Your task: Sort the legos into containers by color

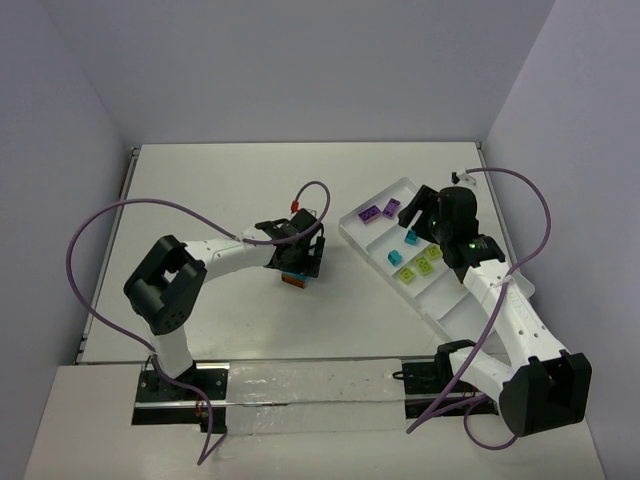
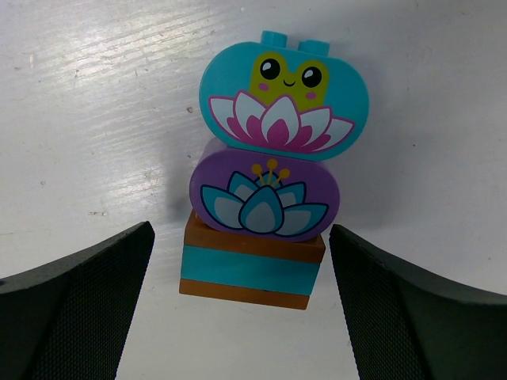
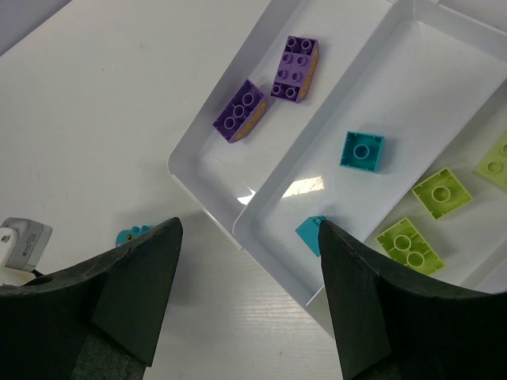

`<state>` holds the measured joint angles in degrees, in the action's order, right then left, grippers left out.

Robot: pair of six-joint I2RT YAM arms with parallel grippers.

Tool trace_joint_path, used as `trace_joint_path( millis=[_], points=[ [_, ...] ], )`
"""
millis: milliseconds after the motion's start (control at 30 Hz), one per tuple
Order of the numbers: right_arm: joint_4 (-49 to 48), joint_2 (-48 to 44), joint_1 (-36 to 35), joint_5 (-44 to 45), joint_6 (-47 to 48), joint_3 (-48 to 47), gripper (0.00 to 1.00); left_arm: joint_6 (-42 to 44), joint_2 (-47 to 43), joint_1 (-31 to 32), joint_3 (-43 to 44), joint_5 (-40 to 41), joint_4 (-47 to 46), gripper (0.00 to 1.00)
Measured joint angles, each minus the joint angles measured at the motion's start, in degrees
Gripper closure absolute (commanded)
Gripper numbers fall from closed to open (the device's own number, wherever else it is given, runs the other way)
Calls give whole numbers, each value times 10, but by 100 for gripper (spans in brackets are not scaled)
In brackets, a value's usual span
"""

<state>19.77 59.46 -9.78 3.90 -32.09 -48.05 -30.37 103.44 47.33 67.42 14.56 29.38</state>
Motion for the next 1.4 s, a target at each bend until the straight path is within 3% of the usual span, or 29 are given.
trace_joint_path(
  millis=[1033, 1200, 1400],
  points=[
    [0, 0, 0, 0, 0, 0, 23, 11, 7, 21, 0, -4, 10, 12],
    [0, 0, 0, 0, 0, 0, 23, 11, 7, 21, 0, 0, 13, 27],
    [0, 0, 0, 0, 0, 0, 23, 9, 7, 21, 0, 7, 16, 65]
  ],
)
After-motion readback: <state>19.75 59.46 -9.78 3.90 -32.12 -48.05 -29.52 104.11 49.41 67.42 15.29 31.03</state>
